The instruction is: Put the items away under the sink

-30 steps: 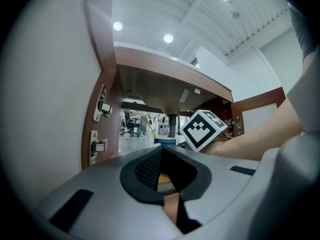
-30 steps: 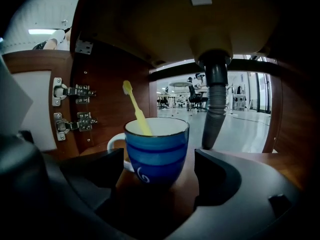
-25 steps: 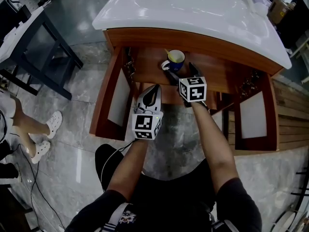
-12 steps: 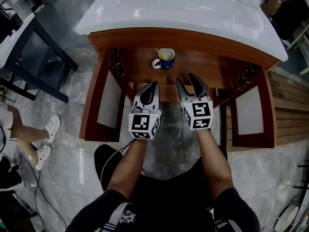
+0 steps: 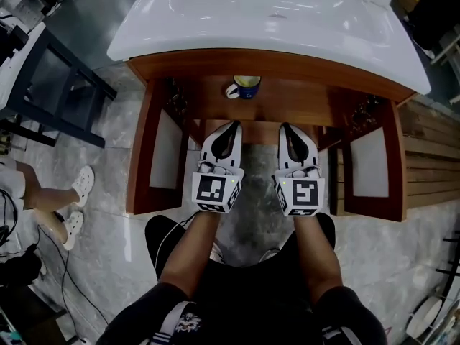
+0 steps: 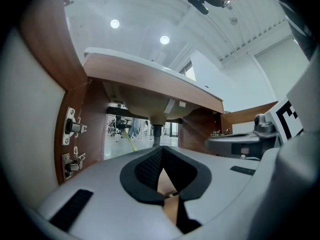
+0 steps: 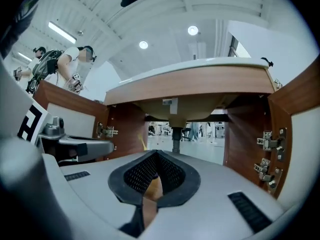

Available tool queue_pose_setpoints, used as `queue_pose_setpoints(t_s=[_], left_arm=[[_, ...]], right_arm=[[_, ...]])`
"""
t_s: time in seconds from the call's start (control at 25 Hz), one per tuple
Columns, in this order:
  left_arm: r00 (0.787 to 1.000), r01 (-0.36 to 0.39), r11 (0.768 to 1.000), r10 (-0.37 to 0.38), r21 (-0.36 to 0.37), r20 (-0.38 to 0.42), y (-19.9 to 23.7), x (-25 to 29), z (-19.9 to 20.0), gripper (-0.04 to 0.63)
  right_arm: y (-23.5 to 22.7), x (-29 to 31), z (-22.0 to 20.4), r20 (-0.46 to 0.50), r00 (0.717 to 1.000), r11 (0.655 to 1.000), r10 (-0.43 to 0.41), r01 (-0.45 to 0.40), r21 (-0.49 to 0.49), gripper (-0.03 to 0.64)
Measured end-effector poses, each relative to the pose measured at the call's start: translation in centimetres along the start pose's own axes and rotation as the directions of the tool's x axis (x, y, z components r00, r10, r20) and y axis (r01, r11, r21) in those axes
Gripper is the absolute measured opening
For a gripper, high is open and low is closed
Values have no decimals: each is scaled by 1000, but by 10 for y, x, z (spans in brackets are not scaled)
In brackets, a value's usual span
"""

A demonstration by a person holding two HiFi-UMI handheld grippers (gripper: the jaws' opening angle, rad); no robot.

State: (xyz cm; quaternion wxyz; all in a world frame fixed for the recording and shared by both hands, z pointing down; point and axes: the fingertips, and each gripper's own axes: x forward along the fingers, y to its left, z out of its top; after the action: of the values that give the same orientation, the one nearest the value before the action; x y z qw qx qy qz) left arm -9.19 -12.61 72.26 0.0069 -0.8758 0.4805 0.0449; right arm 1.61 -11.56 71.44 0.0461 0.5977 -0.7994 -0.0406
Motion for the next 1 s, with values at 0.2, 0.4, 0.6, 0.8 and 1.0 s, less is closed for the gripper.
queue_pose_setpoints(t_s=[0.2,0.4,0.6,0.8,1.0], left_arm=[[998,17,999,-19,-29,-53,-10,-3,41,3],[993,-43,997,36,-67,-110,-21,-4,107,3],[992,-33,997,25,-63,-124,-34,-3,190,3],[988,-42,998,36,-38,-152,-48,2,273,3],[987,-20,1000,17,-22,-158,-72,5,353,3]], right_arm=[[-5,-23,46,-4,1000,999,-19,19,28,23],[-16,-45,104,-56,998,998,-23,26,52,23],[-24,-59,180,-75,997,998,-6,11,68,23],[-42,-74,251,-118,993,996,2,9,92,23],[-64,-92,316,-164,987,991,7,16,134,23]])
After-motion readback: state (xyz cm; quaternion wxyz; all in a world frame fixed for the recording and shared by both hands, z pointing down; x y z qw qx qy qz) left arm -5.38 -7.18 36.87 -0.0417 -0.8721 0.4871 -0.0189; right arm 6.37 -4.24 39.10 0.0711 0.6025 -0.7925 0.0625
